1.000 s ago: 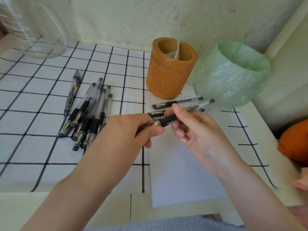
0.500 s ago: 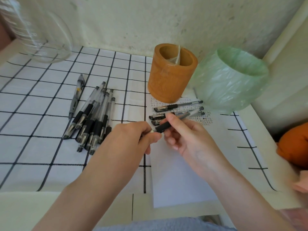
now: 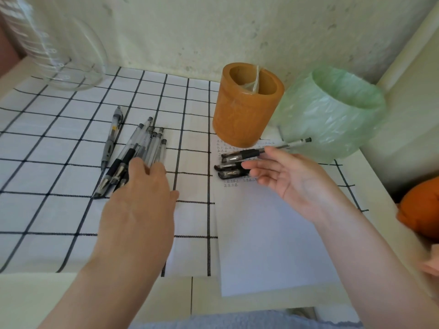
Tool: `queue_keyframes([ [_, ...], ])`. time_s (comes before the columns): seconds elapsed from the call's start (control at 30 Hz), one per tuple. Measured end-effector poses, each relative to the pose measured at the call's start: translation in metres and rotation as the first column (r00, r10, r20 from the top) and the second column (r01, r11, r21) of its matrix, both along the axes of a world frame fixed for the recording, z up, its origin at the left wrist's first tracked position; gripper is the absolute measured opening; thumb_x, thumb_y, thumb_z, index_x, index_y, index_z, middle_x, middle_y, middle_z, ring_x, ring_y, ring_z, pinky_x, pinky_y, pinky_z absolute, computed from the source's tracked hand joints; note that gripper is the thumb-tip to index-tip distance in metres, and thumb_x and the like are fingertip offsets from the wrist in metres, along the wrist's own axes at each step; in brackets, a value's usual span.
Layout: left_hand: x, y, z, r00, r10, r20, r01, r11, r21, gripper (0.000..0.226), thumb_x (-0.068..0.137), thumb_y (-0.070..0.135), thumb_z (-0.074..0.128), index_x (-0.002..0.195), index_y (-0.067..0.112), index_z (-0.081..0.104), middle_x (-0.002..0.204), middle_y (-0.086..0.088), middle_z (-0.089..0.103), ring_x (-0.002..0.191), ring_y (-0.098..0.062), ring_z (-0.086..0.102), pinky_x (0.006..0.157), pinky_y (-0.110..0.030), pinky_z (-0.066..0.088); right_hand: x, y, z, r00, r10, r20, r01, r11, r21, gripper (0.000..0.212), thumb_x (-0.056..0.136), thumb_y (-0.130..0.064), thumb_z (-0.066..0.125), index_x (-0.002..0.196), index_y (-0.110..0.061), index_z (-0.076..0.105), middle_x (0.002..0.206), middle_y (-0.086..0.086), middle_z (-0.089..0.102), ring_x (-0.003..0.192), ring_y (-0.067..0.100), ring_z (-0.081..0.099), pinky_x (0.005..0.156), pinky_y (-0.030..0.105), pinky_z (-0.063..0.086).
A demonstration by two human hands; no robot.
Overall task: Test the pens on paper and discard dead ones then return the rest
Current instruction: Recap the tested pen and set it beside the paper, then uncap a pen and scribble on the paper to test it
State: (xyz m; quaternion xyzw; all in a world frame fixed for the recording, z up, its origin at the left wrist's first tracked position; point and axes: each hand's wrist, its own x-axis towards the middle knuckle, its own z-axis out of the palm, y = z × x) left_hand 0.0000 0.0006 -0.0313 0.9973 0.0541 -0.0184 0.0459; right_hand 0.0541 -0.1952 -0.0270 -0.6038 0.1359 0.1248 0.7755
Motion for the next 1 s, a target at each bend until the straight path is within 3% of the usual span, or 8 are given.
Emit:
queue_keyframes([
  [0.23,0.0,0.002,-0.005,0.998,0.016,-0.056,-0.009,0.993,0.121,0.03,0.093,0.028,0.047,0.122,0.021,0.042,0.115,0.001,0.042,0.075,-0.01,0.05,0.056,-0.018,0.035,-0.006,-0.004,0.002,0.999,0.001,0.046,0.003,0.995,-0.096,0.019,0.095,-0.009,0.048,0.103,0.006,0.056,0.076,0.017,0.073,0.055,0.015,0.064,0.049,0.019,0.048],
  [0.4,0.001,-0.002,-0.001,0.999,0.042,-0.009,-0.042,0.997,0.06,0.025,0.095,0.038,0.04,0.112,0.021,0.046,0.105,0.002,0.048,0.069,-0.012,0.046,0.058,-0.021,0.038,-0.01,-0.006,0.004,0.998,0.023,0.065,-0.012,0.984,-0.176,0.023,0.095,-0.012,0.049,0.106,0.004,0.062,0.078,0.015,0.074,0.056,0.015,0.063,0.048,0.02,0.047],
  [0.6,0.001,-0.008,-0.002,0.995,0.015,0.094,-0.002,0.991,-0.132,0.022,0.094,0.034,0.037,0.102,0.018,0.049,0.099,0.003,0.051,0.078,-0.013,0.052,0.062,-0.023,0.038,-0.012,-0.002,0.001,0.997,0.053,0.061,-0.038,0.976,-0.216,0.021,0.095,-0.012,0.05,0.102,0.001,0.065,0.071,0.011,0.072,0.054,0.015,0.059,0.048,0.02,0.045],
  [0.73,0.003,-0.009,0.005,0.96,-0.06,0.274,0.153,0.931,-0.331,0.022,0.085,0.031,0.043,0.09,0.013,0.056,0.086,-0.002,0.057,0.082,-0.023,0.051,0.066,-0.033,0.043,-0.016,0.003,0.001,0.992,0.113,0.053,-0.1,0.973,-0.21,0.031,0.092,-0.026,0.055,0.103,0.0,0.066,0.066,0.008,0.066,0.05,0.014,0.051,0.046,0.021,0.041],
  [0.83,0.003,-0.016,0.009,0.966,-0.124,0.228,0.232,0.807,-0.544,0.014,0.088,0.033,0.047,0.092,0.02,0.052,0.083,0.006,0.061,0.083,-0.017,0.058,0.073,-0.037,0.049,-0.02,0.012,0.002,0.969,0.229,0.089,-0.204,0.952,-0.228,0.043,0.082,-0.036,0.061,0.103,0.0,0.067,0.065,0.004,0.061,0.049,0.014,0.046,0.045,0.021,0.038],
  [1.0,0.0,-0.025,0.006,0.975,-0.19,0.115,0.215,0.677,-0.704,0.01,0.09,0.037,0.044,0.095,0.029,0.047,0.076,0.005,0.062,0.069,-0.009,0.059,0.068,-0.032,0.048,-0.022,0.022,0.001,0.957,0.223,0.184,-0.176,0.954,-0.244,0.027,0.081,-0.026,0.065,0.086,0.0,0.07,0.058,0.002,0.057,0.048,0.014,0.046,0.044,0.02,0.037],
])
